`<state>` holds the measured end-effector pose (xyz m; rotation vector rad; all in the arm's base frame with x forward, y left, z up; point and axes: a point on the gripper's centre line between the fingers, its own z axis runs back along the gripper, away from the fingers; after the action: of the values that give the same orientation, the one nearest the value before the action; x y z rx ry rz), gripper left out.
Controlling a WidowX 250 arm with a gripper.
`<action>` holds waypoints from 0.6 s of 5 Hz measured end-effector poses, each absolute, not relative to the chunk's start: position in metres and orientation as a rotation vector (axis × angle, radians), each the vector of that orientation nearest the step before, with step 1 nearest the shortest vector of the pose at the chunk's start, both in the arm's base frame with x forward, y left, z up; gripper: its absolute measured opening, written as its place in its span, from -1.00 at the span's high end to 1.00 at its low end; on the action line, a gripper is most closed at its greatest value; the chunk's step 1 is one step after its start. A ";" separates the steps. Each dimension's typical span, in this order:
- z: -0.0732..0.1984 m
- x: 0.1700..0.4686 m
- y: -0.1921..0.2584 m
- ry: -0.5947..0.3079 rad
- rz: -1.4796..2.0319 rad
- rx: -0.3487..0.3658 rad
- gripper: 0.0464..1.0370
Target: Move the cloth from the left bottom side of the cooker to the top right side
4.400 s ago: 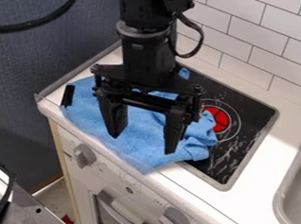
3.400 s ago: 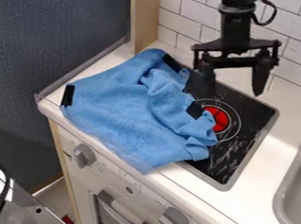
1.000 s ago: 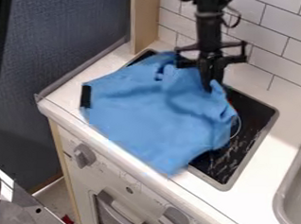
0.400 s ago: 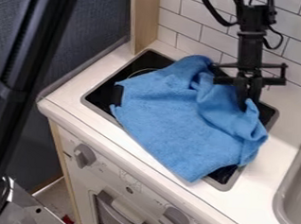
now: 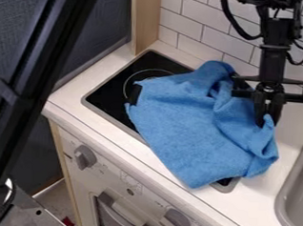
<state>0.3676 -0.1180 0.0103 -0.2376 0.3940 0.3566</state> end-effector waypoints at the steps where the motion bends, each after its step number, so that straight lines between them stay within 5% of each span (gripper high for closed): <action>1: 0.025 0.365 -0.131 0.315 0.307 -0.285 0.21; 3: 0.064 0.356 -0.164 0.179 0.195 -0.356 -0.92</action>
<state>0.3561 -0.1639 0.0643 -0.3564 0.1789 0.1949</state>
